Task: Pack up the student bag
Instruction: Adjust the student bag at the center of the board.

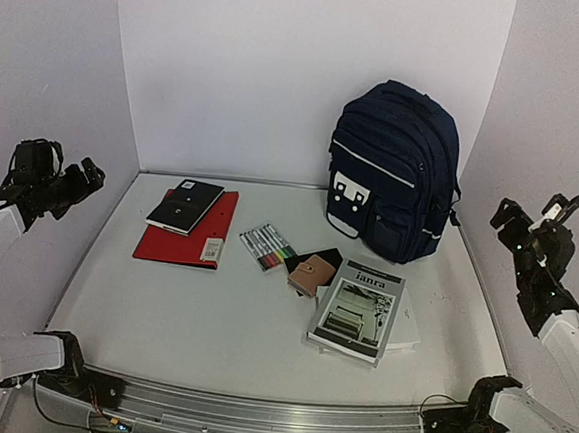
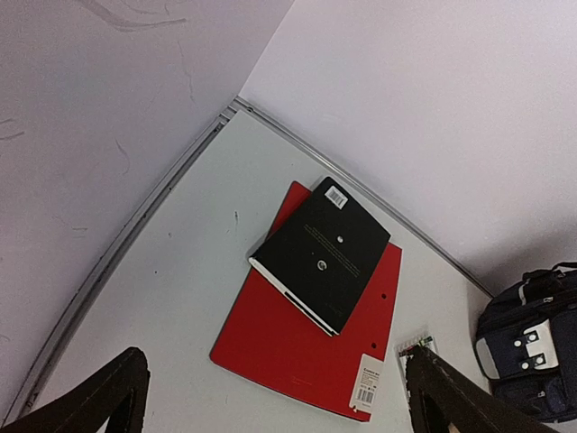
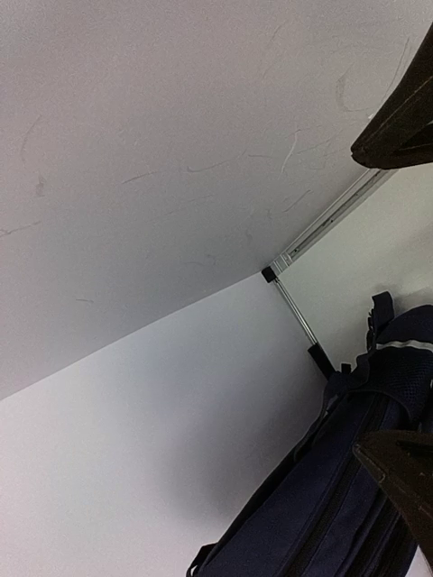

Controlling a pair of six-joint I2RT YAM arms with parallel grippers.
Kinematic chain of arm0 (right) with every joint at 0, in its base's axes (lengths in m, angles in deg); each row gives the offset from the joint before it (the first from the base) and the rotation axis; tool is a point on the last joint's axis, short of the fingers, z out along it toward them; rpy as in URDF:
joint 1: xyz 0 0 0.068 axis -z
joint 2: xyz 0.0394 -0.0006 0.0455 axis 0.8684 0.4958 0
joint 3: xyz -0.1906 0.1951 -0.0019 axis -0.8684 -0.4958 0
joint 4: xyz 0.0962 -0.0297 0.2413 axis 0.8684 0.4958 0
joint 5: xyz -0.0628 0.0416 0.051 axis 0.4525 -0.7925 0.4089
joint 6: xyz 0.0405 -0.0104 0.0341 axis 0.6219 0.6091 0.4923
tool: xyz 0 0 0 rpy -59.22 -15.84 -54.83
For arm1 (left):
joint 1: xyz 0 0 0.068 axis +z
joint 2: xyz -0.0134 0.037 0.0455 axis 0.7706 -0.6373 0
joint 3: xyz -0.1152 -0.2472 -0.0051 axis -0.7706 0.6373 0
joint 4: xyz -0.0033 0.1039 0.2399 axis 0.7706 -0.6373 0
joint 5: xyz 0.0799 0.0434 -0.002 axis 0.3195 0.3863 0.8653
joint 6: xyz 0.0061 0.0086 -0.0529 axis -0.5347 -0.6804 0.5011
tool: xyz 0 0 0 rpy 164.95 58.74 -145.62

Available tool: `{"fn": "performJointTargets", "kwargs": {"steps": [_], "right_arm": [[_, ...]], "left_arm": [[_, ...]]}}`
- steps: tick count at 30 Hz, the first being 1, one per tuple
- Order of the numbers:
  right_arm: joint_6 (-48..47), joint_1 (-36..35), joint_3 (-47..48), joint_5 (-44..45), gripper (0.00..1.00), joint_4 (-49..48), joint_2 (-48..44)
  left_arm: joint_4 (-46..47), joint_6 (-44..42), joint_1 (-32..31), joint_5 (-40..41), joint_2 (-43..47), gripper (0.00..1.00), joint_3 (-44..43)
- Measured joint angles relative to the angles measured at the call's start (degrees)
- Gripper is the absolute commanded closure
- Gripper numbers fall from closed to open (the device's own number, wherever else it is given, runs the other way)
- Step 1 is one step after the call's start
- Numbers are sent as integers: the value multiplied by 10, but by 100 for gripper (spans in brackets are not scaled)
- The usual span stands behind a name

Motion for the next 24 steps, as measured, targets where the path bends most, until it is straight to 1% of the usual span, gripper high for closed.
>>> {"fn": "performJointTargets", "kwargs": {"steps": [8, 11, 14, 16, 19, 21, 24], "right_arm": [[-7, 0, 62, -22, 2, 41, 34], [-16, 0, 101, -60, 2, 63, 66], [-26, 0, 156, -112, 2, 89, 117], [-34, -11, 201, -141, 2, 115, 157], [-50, -51, 263, -169, 2, 149, 208], [-61, -83, 294, -182, 2, 167, 227], [-74, -112, 336, -201, 2, 179, 250]], "left_arm": [[-27, -14, 0, -13, -3, 0, -4], [-40, -23, 0, -29, -7, 1, -5], [-40, -26, 0, -63, -9, 2, -5], [-36, -26, 0, -94, -11, 3, -4], [-23, -22, -2, -143, -20, 3, -2], [-7, -15, -10, -174, -30, 4, 5], [12, -4, -28, -202, -38, 6, 20]]}}
